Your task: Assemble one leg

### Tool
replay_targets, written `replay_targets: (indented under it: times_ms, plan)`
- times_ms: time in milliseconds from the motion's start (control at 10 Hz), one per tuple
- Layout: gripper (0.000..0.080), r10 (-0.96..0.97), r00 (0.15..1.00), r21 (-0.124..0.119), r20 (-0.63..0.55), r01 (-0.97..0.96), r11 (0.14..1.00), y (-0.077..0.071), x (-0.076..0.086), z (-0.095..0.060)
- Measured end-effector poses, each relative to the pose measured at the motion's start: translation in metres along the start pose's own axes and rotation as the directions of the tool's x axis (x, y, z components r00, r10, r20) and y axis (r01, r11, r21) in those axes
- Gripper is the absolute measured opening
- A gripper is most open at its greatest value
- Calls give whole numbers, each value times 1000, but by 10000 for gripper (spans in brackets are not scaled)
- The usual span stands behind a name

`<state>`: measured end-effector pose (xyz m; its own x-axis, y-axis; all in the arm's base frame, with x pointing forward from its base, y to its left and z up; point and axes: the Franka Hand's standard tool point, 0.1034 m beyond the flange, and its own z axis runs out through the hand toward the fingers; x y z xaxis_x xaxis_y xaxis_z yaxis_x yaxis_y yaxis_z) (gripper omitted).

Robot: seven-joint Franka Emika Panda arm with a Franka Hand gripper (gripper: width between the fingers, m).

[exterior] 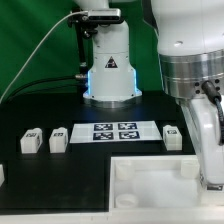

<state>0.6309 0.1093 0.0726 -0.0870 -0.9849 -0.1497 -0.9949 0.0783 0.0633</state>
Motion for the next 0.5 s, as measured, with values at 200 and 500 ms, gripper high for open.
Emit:
replay_targets:
  times_ms: [200,500]
  plan:
    - [586,-240,970,1,-26,240,971,3,-4,4]
    - [645,-619,784,-14,-41,619,785,2,-13,1]
